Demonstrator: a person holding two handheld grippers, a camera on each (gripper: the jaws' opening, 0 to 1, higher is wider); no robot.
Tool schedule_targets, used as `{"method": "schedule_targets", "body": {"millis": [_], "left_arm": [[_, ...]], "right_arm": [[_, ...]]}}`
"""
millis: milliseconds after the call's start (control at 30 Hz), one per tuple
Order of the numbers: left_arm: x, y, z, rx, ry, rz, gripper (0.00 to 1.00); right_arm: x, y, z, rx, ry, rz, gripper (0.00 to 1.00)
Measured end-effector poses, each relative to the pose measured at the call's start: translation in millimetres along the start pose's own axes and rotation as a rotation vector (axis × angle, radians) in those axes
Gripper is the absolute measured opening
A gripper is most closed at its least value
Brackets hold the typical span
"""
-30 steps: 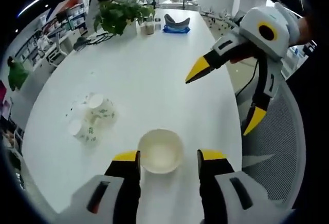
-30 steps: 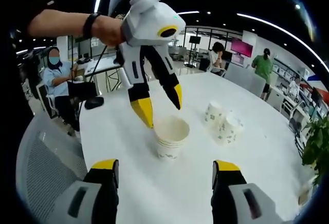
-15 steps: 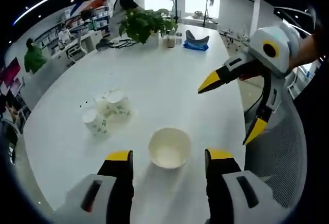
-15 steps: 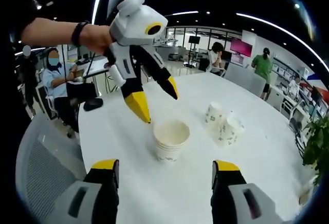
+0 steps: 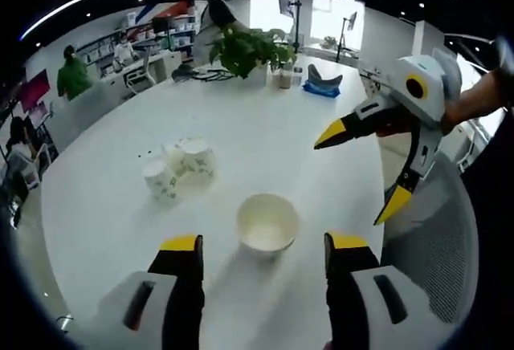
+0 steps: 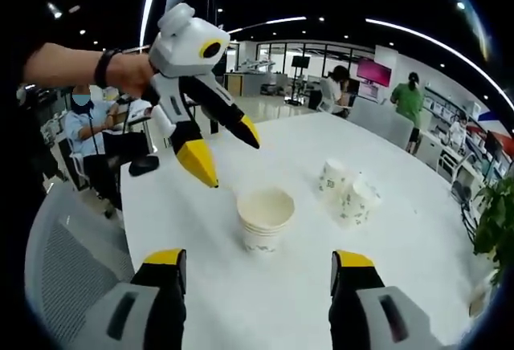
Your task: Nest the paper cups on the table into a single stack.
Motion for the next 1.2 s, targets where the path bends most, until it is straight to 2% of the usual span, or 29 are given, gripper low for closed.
{"method": "schedule_targets", "body": {"millis": [267,500,667,867,1200], "left_arm": [[3.7,11,-4.5,-0.069,0.06,0.065,0.63],[9.4,25,-13.4,-0.104,0.09,0.119,0.67],[8.6,33,-18.7,-0.131,0.12,0.137,0.68],[1.2,35,-28.8,-0.131,0.139,0.145,0.69],[-1.9,36,-38.8,-0.13,0.143,0.149,0.69]], "right_arm": [[-5,3,0.2,-0.007,-0.022,-0.019,0.73],[-6,8,-4.7,-0.004,-0.039,-0.028,0.73],[-6,10,-8.0,-0.005,-0.056,-0.035,0.73],[-8,11,-9.6,-0.004,-0.07,-0.039,0.73],[-40,13,0.1,-0.059,-0.218,-0.116,0.72]]}}
Point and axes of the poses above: the point that each gripper's makers call its tool centre point, and the gripper's own axes: y roughly backward along the fingers, x roughly to its left, z roughly out of its top, the point moved 1 cm from there along y, roughly backward along the fingers, and after that the axes turned 9 degrees about -x, right-handed, at the moved point
